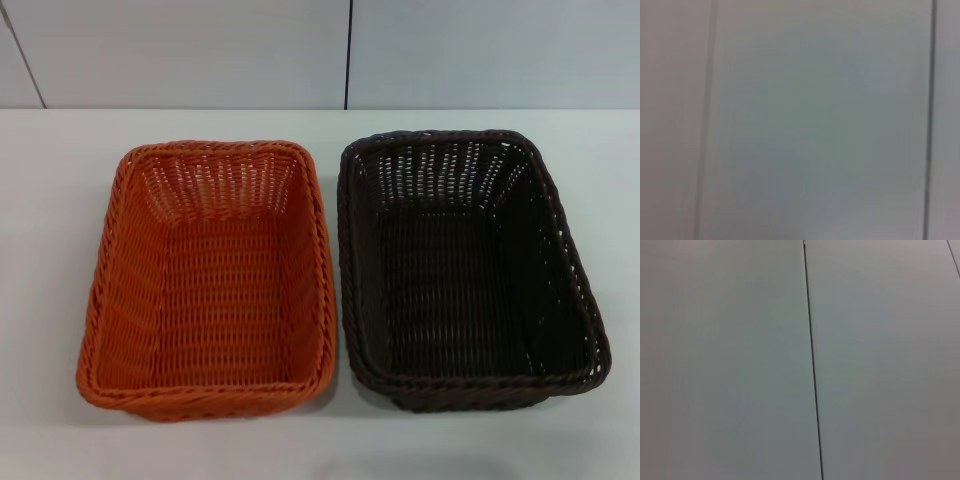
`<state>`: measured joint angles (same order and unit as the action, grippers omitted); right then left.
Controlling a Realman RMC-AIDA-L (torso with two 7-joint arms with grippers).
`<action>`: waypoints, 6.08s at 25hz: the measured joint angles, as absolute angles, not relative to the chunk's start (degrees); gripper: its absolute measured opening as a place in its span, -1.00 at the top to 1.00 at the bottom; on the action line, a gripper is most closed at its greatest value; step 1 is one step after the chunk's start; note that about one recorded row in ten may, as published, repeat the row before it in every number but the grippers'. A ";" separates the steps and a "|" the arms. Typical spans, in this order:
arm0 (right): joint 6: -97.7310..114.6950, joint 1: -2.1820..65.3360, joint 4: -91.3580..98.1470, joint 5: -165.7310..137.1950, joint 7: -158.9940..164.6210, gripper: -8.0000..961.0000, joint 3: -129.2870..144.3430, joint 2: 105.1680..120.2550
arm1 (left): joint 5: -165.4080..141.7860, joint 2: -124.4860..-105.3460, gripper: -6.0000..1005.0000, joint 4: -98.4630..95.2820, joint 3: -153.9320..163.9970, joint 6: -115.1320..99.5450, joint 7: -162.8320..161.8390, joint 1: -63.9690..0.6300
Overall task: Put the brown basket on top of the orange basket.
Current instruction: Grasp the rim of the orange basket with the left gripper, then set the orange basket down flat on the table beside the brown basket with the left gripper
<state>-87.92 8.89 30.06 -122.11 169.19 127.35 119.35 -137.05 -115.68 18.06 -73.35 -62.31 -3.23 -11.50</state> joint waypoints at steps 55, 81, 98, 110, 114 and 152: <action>-76.75 12.37 29.61 -122.08 169.19 -0.29 126.54 118.50 | -165.48 -117.96 -0.37 89.88 -90.96 69.74 2.58 -18.20; -77.04 12.13 29.04 -122.08 169.18 -0.29 126.65 118.56 | -165.49 -118.01 0.35 86.42 -91.33 72.52 9.11 -22.91; -77.83 12.14 29.34 -122.08 169.19 -0.29 126.55 118.34 | -165.57 -117.79 0.58 102.48 -96.20 80.49 30.97 -23.09; -79.17 11.43 29.37 -122.06 169.18 -0.29 126.18 118.48 | -165.40 -117.82 0.70 113.99 -100.09 93.23 50.78 -25.54; -79.49 11.72 29.40 -122.05 169.18 -0.29 126.13 118.45 | -165.48 -117.86 0.70 114.71 -96.77 95.85 59.09 -26.20; -78.07 12.99 29.44 -122.08 169.18 -0.29 126.28 118.34 | -164.10 -118.36 0.33 80.87 -91.07 66.96 66.03 -37.11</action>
